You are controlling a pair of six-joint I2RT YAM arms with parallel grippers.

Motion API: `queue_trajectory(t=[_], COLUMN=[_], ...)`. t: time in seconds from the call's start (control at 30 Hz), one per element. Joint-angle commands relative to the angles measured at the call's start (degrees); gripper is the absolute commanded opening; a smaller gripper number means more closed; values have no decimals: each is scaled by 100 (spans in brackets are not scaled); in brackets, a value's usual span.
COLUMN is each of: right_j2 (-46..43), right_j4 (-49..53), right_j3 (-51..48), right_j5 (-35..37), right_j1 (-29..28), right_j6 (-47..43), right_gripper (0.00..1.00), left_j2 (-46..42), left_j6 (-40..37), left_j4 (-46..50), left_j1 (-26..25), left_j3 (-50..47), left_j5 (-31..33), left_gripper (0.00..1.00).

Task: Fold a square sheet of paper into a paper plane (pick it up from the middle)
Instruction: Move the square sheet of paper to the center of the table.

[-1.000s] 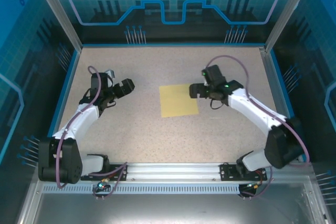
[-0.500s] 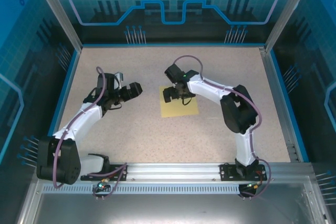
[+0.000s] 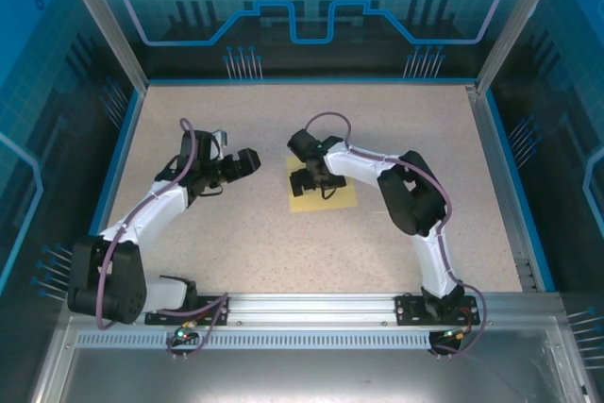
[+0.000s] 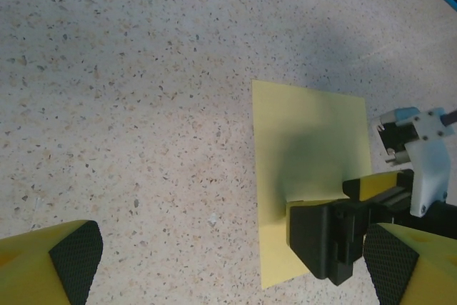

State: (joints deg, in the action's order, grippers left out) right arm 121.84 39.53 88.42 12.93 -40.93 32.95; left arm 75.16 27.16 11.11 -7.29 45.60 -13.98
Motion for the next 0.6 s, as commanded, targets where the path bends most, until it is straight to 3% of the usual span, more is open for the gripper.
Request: queue_trajectory(t=[0.0, 0.27, 0.37, 0.57], right_j2=[-170, -930, -887, -1087], right_j4=[251, 144, 536, 1179], right_j3=[-604, -1807, -1493, -615], right_j5=[-315, -656, -800, -17], right_j1=[-220, -718, -720, -702], right_j6=[329, 751, 704, 1020], right_gripper=[99, 99, 99, 100], left_j2=[78, 269, 298, 242], left_j6=[106, 75, 72, 240], left_j4=[-100, -258, -266, -214], left_j1=[-65, -191, -227, -238], left_j3=[162, 141, 142, -43], left_j5=[-132, -111, -117, -26], left_gripper=[99, 98, 99, 98])
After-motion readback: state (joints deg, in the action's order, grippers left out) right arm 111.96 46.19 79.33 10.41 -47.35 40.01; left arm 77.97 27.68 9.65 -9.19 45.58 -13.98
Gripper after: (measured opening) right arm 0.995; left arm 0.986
